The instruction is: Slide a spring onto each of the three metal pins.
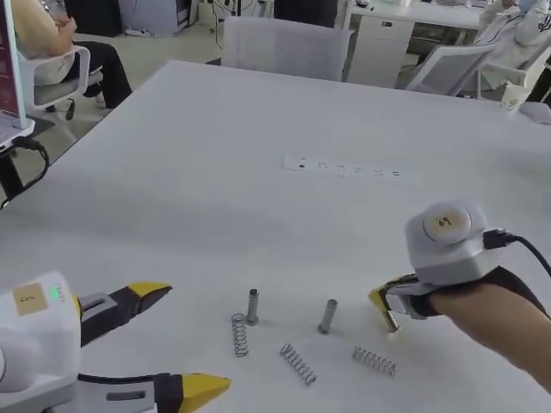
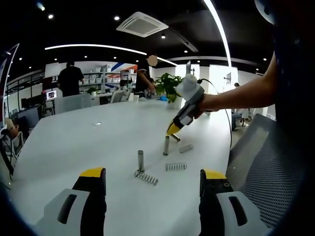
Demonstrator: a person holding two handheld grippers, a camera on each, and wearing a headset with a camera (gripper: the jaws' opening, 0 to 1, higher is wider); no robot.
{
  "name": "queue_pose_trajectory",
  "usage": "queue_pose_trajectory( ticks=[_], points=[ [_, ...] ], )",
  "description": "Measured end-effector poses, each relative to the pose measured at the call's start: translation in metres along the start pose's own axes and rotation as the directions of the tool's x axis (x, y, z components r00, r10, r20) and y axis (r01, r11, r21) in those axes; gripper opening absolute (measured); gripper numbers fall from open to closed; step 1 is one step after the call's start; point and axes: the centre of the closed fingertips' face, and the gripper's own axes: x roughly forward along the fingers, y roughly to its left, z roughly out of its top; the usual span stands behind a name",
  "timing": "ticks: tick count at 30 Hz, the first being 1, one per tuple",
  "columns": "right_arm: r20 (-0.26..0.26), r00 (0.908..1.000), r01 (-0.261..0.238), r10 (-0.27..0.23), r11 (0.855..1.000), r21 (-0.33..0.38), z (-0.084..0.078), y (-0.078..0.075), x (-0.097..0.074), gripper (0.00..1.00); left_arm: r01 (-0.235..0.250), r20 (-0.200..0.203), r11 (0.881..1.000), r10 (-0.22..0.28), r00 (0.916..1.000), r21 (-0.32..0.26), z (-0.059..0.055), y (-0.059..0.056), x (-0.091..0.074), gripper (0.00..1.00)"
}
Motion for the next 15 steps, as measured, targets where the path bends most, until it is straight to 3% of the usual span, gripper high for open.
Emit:
queue_pose_trajectory(
  ticks=[15],
  points=[
    [0.053,0.9985,0.013,-0.014,1.000,0.022,-0.003,0.002,-0.020,0.05,0.007,-0.001,1.000,-0.007,1.0000,0.007,0.002,-0.002,0.001,0.74]
  ],
)
